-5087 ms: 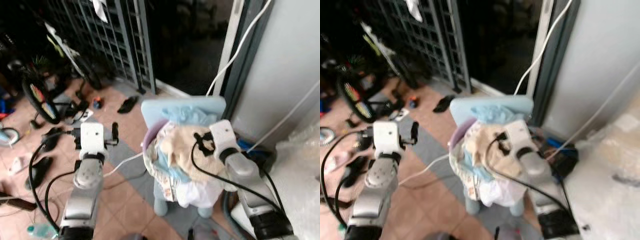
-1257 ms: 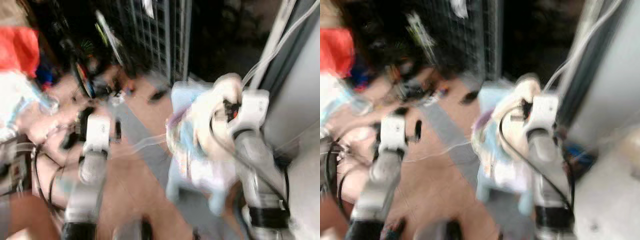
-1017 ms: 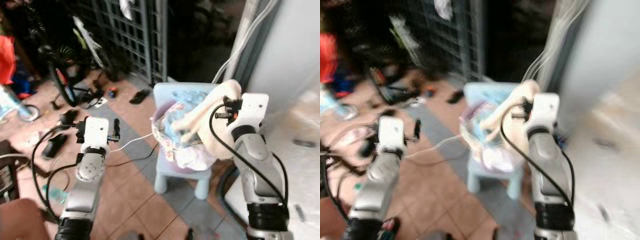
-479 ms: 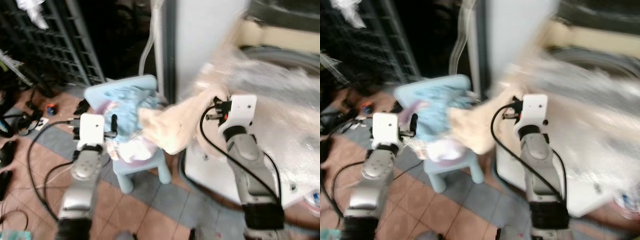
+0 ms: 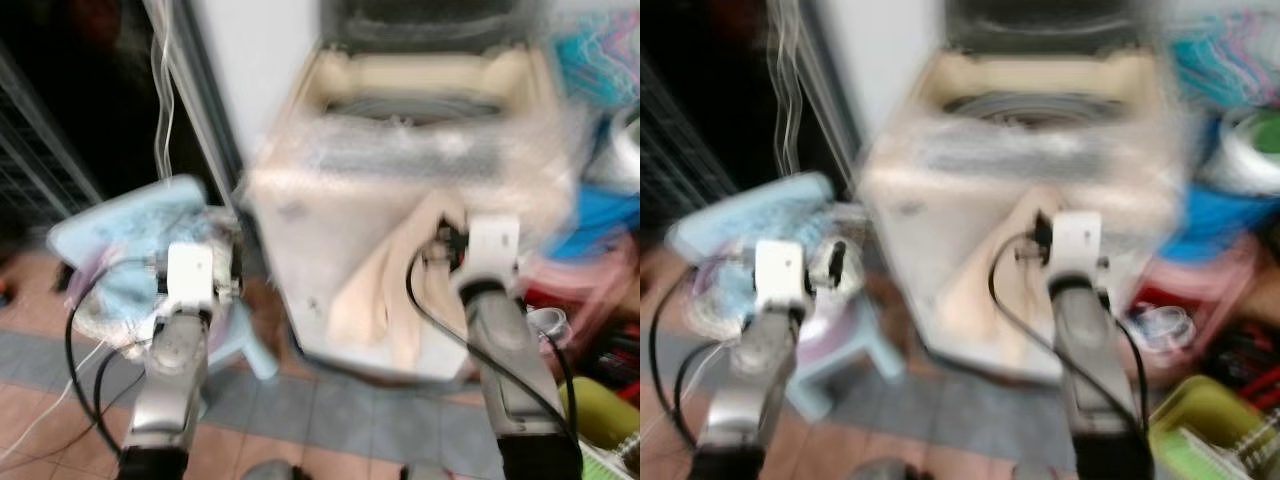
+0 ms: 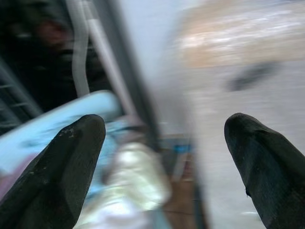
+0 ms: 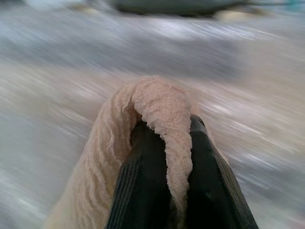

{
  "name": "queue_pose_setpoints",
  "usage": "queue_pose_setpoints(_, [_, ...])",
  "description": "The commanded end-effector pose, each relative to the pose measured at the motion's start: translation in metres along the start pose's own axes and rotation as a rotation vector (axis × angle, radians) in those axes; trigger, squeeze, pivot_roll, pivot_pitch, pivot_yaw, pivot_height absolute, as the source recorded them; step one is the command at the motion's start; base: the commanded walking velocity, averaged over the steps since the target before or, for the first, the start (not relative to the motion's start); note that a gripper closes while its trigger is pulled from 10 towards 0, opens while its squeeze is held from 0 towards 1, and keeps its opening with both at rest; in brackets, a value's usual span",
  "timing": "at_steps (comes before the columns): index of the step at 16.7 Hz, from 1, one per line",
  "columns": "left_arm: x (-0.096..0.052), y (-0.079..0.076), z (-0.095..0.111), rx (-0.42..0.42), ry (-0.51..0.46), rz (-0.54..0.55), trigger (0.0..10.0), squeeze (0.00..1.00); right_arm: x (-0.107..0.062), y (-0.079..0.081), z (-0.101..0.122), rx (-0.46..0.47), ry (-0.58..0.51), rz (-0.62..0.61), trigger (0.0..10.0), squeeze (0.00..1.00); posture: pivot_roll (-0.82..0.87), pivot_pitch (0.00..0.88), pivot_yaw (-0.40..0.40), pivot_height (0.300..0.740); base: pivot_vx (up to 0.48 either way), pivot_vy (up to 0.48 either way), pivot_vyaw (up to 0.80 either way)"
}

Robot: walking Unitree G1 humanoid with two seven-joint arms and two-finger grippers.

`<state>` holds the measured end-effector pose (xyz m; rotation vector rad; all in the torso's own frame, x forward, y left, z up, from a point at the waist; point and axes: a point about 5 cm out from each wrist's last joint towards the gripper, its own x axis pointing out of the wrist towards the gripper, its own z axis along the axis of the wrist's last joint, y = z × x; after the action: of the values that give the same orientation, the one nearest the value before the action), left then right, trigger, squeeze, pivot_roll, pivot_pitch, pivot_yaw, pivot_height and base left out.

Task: Clothes washing

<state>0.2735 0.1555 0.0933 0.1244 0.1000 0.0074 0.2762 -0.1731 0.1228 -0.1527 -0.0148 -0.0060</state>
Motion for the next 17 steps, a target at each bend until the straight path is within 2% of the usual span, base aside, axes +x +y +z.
queue_pose_setpoints(1, [0.000,0.005,-0.002,-0.007,0.012,0.012,10.0,0.00,0.000,0.006,0.004,-0.024,-0.040,0.015,10.0,0.00,-0.09,0.000,0.116,0.740,0.000,0.000,-0.80])
queue_pose_setpoints(2, [0.001,0.005,-0.002,-0.020,0.020,0.013,10.0,0.00,-0.007,0.011,-0.008,-0.018,-0.009,0.021,10.0,0.00,-0.09,0.000,0.118,0.740,0.000,0.000,-0.80])
queue_pose_setpoints(4, [0.002,0.004,-0.003,-0.025,0.024,0.009,10.0,0.00,-0.012,0.015,-0.015,-0.004,0.005,0.029,10.0,0.00,-0.09,0.000,0.121,0.740,0.000,0.146,-0.70])
queue_pose_setpoints(7, [0.003,0.004,-0.003,-0.033,0.029,0.003,10.0,0.00,-0.007,0.015,-0.005,-0.025,-0.044,0.061,10.0,0.00,-0.09,0.000,0.123,0.740,0.000,0.480,0.00])
queue_pose_setpoints(13, [0.000,0.005,-0.004,-0.035,0.032,0.001,10.0,0.00,0.004,0.012,0.005,-0.037,-0.069,0.071,10.0,0.00,-0.09,0.000,0.112,0.740,0.000,0.480,0.00])
queue_pose_setpoints(17, [-0.001,0.005,-0.001,-0.048,0.002,-0.019,10.0,0.00,0.010,0.008,0.011,-0.035,-0.077,0.047,10.0,0.00,-0.08,0.000,0.108,0.740,0.000,0.000,-0.14])
